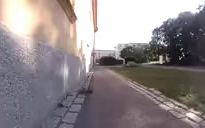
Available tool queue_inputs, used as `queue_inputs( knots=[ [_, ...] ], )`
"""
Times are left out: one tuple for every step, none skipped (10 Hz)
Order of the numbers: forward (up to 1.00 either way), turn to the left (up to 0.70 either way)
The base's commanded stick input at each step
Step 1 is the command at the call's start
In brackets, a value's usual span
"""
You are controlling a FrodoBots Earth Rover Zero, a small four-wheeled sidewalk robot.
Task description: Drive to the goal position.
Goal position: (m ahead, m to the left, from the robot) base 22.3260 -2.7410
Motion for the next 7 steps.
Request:
queue_inputs(
  knots=[
    [0.6,0.0],
    [0.6,0.0],
    [0.6,0.0],
    [0.6,0.0],
    [0.6,0.0],
    [0.6,0.0],
    [0.6,0.0]
  ],
)
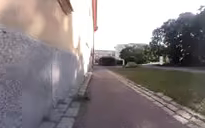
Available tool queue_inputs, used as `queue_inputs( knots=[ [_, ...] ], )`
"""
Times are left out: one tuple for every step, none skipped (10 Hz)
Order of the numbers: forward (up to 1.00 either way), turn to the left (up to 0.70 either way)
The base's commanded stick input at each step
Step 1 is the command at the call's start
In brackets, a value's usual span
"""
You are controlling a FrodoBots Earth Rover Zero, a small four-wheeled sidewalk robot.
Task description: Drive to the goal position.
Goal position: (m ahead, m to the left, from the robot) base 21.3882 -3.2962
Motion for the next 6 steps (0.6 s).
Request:
queue_inputs(
  knots=[
    [0.6,0.0],
    [0.6,0.0],
    [0.6,0.0],
    [0.6,0.0],
    [0.6,0.0],
    [0.6,0.0]
  ],
)
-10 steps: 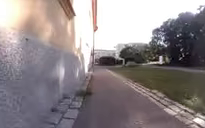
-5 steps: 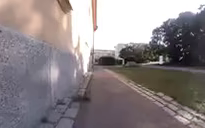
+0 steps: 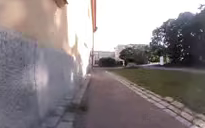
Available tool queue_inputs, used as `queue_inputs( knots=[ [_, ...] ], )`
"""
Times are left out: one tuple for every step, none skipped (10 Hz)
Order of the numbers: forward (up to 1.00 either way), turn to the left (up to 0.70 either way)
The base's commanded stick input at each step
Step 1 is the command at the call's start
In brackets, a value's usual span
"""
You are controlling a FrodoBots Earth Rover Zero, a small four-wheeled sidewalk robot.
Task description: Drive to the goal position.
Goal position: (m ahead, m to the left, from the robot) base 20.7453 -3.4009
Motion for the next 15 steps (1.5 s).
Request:
queue_inputs(
  knots=[
    [0.6,0.0],
    [0.6,0.0],
    [0.6,0.0],
    [0.6,0.0],
    [0.6,0.0],
    [0.6,0.0],
    [0.6,0.0],
    [0.6,0.0],
    [0.6,0.0],
    [0.6,0.0],
    [0.6,0.0],
    [0.6,0.0],
    [0.6,0.0],
    [0.6,0.0],
    [0.6,0.0]
  ],
)
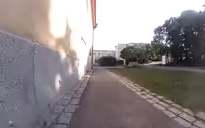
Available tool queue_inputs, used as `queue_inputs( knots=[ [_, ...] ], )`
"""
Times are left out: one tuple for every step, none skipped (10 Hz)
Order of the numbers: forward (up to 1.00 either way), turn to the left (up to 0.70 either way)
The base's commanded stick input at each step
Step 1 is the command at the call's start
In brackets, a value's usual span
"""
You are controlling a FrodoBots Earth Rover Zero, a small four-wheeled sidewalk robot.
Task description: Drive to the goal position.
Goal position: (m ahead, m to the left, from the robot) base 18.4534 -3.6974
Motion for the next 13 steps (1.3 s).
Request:
queue_inputs(
  knots=[
    [0.6,0.0],
    [0.6,0.0],
    [0.6,0.0],
    [0.6,0.0],
    [0.6,0.0],
    [0.6,0.0],
    [0.6,0.0],
    [0.6,0.0],
    [0.6,0.0],
    [0.6,0.0],
    [0.6,0.0],
    [0.6,0.0],
    [0.6,0.0]
  ],
)
